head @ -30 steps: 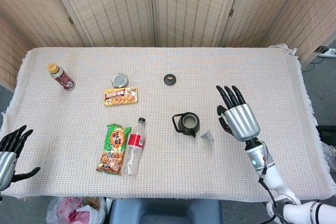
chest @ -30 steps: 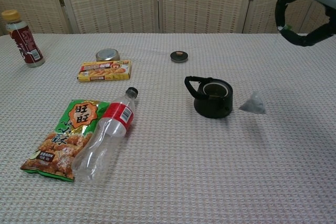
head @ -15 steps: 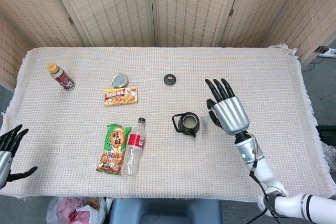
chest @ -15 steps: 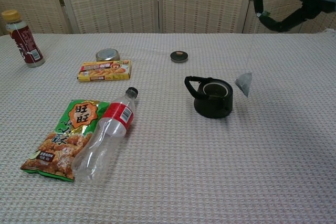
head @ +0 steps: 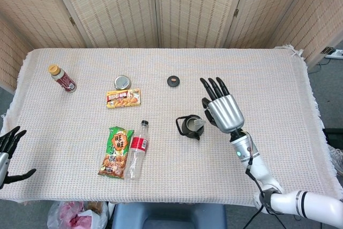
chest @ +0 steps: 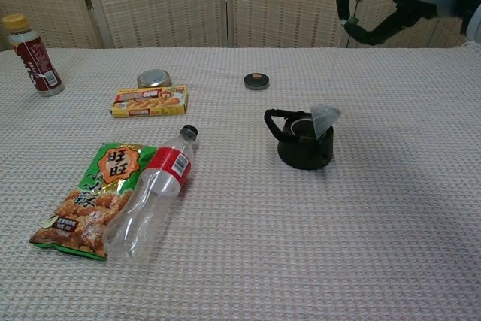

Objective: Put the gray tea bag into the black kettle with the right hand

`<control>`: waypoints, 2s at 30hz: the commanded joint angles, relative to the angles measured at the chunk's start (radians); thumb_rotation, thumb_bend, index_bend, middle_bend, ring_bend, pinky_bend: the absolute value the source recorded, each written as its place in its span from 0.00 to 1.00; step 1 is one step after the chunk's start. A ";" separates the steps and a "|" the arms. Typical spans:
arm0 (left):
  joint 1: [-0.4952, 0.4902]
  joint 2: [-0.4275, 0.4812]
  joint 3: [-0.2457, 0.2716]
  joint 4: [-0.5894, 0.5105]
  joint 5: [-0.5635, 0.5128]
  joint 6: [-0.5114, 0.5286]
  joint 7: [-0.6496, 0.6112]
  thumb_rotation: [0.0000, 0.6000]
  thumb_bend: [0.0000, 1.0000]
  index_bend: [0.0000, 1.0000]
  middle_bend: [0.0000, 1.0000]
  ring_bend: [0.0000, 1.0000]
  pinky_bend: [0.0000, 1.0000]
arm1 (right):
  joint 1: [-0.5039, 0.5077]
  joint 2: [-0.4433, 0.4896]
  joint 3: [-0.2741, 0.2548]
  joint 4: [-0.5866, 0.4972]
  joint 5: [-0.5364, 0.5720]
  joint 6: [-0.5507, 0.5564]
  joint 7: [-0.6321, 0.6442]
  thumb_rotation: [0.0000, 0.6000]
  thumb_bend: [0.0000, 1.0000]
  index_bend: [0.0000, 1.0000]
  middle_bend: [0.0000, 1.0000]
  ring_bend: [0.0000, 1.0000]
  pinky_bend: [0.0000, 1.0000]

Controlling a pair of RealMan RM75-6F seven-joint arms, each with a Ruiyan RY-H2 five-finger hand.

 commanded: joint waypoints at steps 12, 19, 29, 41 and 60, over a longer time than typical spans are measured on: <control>0.002 0.005 -0.002 0.012 -0.009 -0.002 -0.028 1.00 0.12 0.00 0.00 0.00 0.11 | 0.051 -0.058 -0.022 0.073 0.029 -0.039 -0.012 1.00 0.40 0.58 0.03 0.00 0.00; 0.003 0.007 -0.005 0.014 -0.012 -0.002 -0.039 1.00 0.12 0.00 0.00 0.00 0.11 | 0.077 -0.075 -0.018 0.083 0.031 -0.053 0.002 1.00 0.40 0.58 0.03 0.00 0.00; 0.004 0.011 -0.008 0.029 -0.022 -0.007 -0.072 1.00 0.12 0.00 0.00 0.00 0.11 | 0.112 -0.096 -0.006 0.076 0.037 -0.053 -0.014 1.00 0.40 0.58 0.03 0.00 0.00; 0.010 0.012 -0.011 0.037 -0.025 0.000 -0.084 1.00 0.12 0.00 0.00 0.00 0.11 | 0.134 -0.106 -0.009 0.076 0.047 -0.043 -0.045 1.00 0.40 0.58 0.03 0.00 0.00; 0.002 0.005 -0.009 0.019 -0.015 -0.006 -0.036 1.00 0.12 0.00 0.00 0.00 0.11 | -0.025 -0.048 -0.202 0.035 -0.095 0.079 0.029 1.00 0.39 0.58 0.03 0.00 0.00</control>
